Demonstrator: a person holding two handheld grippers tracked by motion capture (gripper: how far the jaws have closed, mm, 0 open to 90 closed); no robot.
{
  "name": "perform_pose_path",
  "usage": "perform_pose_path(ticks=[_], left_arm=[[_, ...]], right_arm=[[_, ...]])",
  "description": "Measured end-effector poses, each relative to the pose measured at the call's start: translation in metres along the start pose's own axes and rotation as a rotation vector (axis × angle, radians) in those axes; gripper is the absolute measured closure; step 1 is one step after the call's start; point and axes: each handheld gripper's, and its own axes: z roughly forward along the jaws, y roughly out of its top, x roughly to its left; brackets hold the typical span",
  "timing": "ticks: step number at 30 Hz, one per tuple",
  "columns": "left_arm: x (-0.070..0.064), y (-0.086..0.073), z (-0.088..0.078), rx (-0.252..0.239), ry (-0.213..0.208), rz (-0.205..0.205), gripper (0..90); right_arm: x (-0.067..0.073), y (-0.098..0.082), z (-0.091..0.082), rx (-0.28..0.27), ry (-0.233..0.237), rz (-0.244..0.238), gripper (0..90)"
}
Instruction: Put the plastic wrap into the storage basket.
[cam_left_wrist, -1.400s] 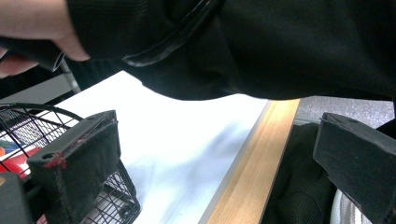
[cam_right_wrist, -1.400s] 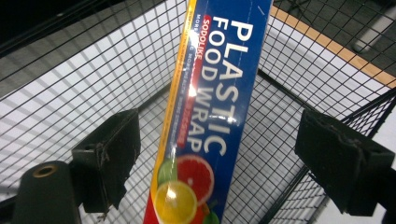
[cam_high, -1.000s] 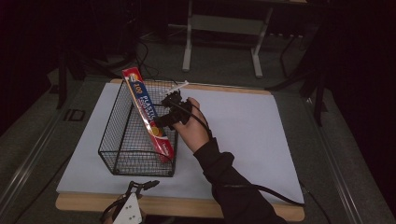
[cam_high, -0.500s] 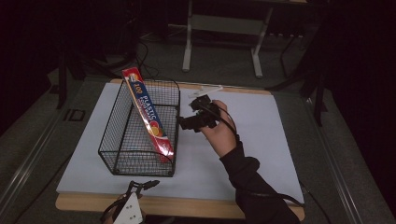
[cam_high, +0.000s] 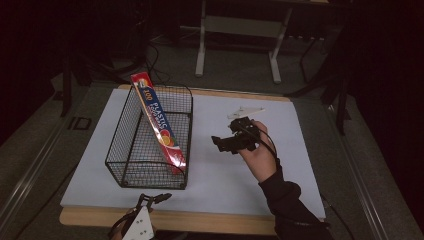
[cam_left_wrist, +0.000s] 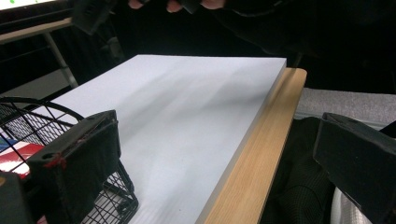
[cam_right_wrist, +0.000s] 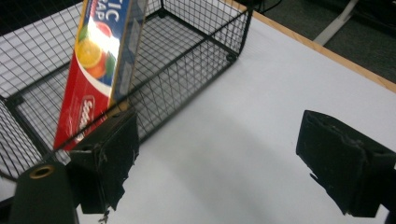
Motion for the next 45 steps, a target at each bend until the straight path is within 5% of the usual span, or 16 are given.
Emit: perform_pose_path(ticks=[23,29,39,45], left_arm=[[-0.001,-0.001,0.003,0.011,-0.01,-0.001,1.1],[-0.001,0.0,0.002,0.003,-0.016,0.001,1.2],[-0.002,0.0,0.003,0.006,-0.021,0.004,1.2],[-0.002,0.0,0.003,0.009,-0.018,0.003,1.2]], right_arm=[[-0.023,-0.09,-0.027,0.009,-0.024,0.043,13.5],[-0.02,-0.107,-0.035,0.012,-0.004,0.032,13.7],[-0.02,-0.137,-0.042,0.028,-0.023,-0.031,13.7],[-0.023,-0.153,-0.048,0.032,-0.04,-0.03,13.7]])
